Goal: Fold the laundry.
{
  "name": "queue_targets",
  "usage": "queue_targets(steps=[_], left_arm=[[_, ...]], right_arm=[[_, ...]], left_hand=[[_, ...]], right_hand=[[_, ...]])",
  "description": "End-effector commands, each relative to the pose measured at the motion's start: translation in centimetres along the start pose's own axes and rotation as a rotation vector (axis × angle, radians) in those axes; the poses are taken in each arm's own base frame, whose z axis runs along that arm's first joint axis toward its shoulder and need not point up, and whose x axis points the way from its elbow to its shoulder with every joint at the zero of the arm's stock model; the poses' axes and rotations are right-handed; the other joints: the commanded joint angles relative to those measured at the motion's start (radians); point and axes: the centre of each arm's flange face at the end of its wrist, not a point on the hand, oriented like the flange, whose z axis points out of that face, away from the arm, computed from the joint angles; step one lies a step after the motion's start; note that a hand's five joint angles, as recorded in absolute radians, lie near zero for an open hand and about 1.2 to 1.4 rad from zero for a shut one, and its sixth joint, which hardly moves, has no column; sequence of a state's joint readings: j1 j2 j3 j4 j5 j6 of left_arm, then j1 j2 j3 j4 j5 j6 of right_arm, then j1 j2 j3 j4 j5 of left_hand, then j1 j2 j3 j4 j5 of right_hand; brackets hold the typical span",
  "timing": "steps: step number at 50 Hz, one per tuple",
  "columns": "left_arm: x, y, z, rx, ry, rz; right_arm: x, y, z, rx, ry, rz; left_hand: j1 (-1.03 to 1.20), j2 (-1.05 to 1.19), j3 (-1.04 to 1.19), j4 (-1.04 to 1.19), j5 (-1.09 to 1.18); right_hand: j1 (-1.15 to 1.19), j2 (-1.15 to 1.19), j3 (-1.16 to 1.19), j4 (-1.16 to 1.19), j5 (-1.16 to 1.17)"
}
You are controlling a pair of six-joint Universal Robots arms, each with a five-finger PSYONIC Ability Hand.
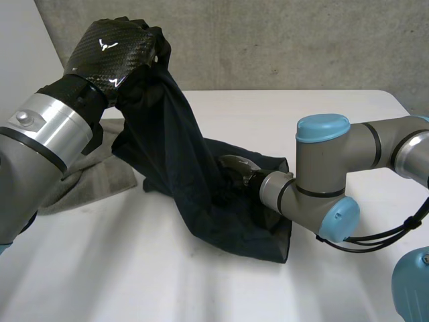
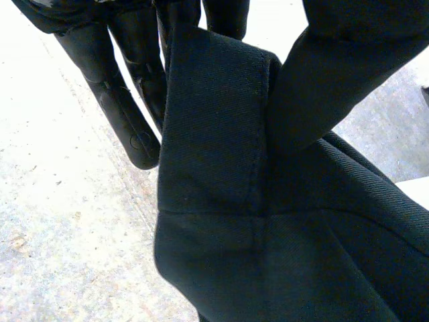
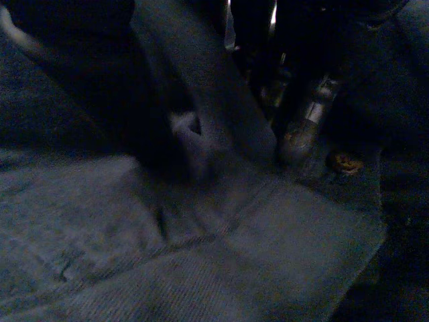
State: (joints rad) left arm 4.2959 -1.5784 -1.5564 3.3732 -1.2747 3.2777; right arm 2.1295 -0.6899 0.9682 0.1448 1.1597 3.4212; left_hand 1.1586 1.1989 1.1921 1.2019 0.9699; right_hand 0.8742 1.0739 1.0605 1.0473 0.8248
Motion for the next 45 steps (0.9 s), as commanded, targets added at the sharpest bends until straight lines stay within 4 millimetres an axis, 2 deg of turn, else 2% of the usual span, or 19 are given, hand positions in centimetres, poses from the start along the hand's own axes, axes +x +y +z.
queue_targets(steps=[1, 4, 5, 8, 9, 12, 13, 17, 18, 22, 27, 28, 31, 32, 33, 36, 38, 40, 45], left_arm=[[-0.1, -0.3, 0.0, 0.007, -0.005, 0.003], [-0.2, -0.4, 0.1, 0.011, -0.009, 0.005], [-0.3, -0.4, 0.1, 0.011, -0.010, 0.005], [-0.5, -0.6, 0.1, 0.017, -0.017, 0.009], [-0.5, -0.6, 0.1, 0.017, -0.018, 0.009], [-0.8, -1.2, 0.0, 0.028, -0.027, 0.013], [-0.9, -1.4, 0.0, 0.034, -0.028, 0.015], [-1.1, -3.6, -0.1, 0.095, -0.039, 0.030], [-1.1, -4.8, -0.2, 0.126, -0.042, 0.035], [-1.1, -7.1, -0.7, 0.186, -0.050, 0.050], [-1.0, -7.4, -1.1, 0.193, -0.046, 0.051], [-1.0, -7.1, -1.1, 0.186, -0.045, 0.049], [-0.6, -5.8, -1.3, 0.144, -0.035, 0.037], [-0.6, -5.4, -1.4, 0.135, -0.034, 0.037], [-0.4, -5.0, -1.4, 0.124, -0.031, 0.033], [-0.1, -4.1, -1.7, 0.096, -0.023, 0.024], [0.0, -3.5, -1.7, 0.080, -0.021, 0.020], [0.0, -3.3, -1.8, 0.073, -0.020, 0.017], [0.2, -2.1, -1.8, 0.039, -0.014, 0.009]], right_arm=[[0.9, -6.1, -2.1, 0.186, 0.141, -0.089], [1.2, -10.6, -5.1, 0.278, 0.179, -0.216], [1.2, -12.6, -7.1, 0.308, 0.201, -0.327], [0.3, -14.5, -9.8, 0.311, 0.223, -0.495], [-0.6, -15.6, -11.6, 0.312, 0.239, -0.598], [-1.8, -17.1, -14.3, 0.317, 0.281, -0.724], [-3.0, -17.8, -15.8, 0.332, 0.295, -0.785], [-5.1, -19.7, -18.6, 0.415, 0.323, -0.849], [-5.5, -20.0, -19.0, 0.430, 0.327, -0.855], [-6.2, -20.6, -19.9, 0.460, 0.342, -0.867], [-5.7, -19.1, -19.0, 0.396, 0.324, -0.833], [-5.2, -18.1, -18.5, 0.353, 0.317, -0.804], [-3.9, -16.2, -17.2, 0.279, 0.300, -0.732], [-2.8, -14.8, -16.0, 0.220, 0.290, -0.667], [-2.2, -14.0, -15.3, 0.188, 0.284, -0.624], [-0.5, -10.9, -13.4, 0.072, 0.260, -0.447], [0.1, -9.8, -12.8, 0.036, 0.246, -0.359], [0.8, -8.3, -12.5, 0.000, 0.246, -0.254], [1.2, -5.8, -12.0, -0.017, 0.207, -0.144]], left_hand=[[0.238, 0.197, 0.204, 0.194, 0.252], [0.238, 0.197, 0.204, 0.194, 0.252], [0.238, 0.197, 0.204, 0.194, 0.252], [0.238, 0.197, 0.204, 0.194, 0.252], [0.238, 0.197, 0.204, 0.194, 0.252], [0.238, 0.197, 0.204, 0.194, 0.252], [0.238, 0.197, 0.204, 0.194, 0.252], [0.238, 0.197, 0.204, 0.194, 0.252], [0.238, 0.197, 0.204, 0.194, 0.252], [0.238, 0.197, 0.204, 0.194, 0.252], [0.238, 0.197, 0.204, 0.194, 0.252], [0.238, 0.197, 0.204, 0.194, 0.252], [0.238, 0.197, 0.204, 0.194, 0.252], [0.238, 0.197, 0.204, 0.194, 0.252], [0.238, 0.197, 0.204, 0.194, 0.252], [0.238, 0.197, 0.204, 0.194, 0.252], [0.238, 0.197, 0.204, 0.194, 0.252], [0.238, 0.197, 0.204, 0.194, 0.252], [0.238, 0.197, 0.204, 0.194, 0.252]], right_hand=[[0.522, 0.322, 0.336, 0.349, 0.397], [0.522, 0.322, 0.336, 0.349, 0.397], [0.522, 0.322, 0.336, 0.349, 0.397], [0.522, 0.322, 0.336, 0.349, 0.397], [0.522, 0.322, 0.336, 0.349, 0.397], [0.522, 0.322, 0.336, 0.349, 0.397], [0.522, 0.322, 0.336, 0.349, 0.397], [0.522, 0.322, 0.336, 0.349, 0.397], [0.522, 0.322, 0.336, 0.349, 0.397], [0.522, 0.322, 0.336, 0.349, 0.397], [0.522, 0.322, 0.336, 0.349, 0.397], [0.474, 0.274, 0.287, 0.301, 0.349], [-0.200, -0.399, -0.386, -0.373, -0.325], [-0.565, -0.765, -0.752, -0.738, -0.690], [-0.682, -0.882, -0.869, -0.855, -0.807], [-0.700, -0.899, -0.886, -0.873, -0.825], [-0.700, -0.899, -0.886, -0.873, -0.825], [-0.700, -0.899, -0.886, -0.873, -0.825], [-0.700, -0.899, -0.886, -0.873, -0.825]])
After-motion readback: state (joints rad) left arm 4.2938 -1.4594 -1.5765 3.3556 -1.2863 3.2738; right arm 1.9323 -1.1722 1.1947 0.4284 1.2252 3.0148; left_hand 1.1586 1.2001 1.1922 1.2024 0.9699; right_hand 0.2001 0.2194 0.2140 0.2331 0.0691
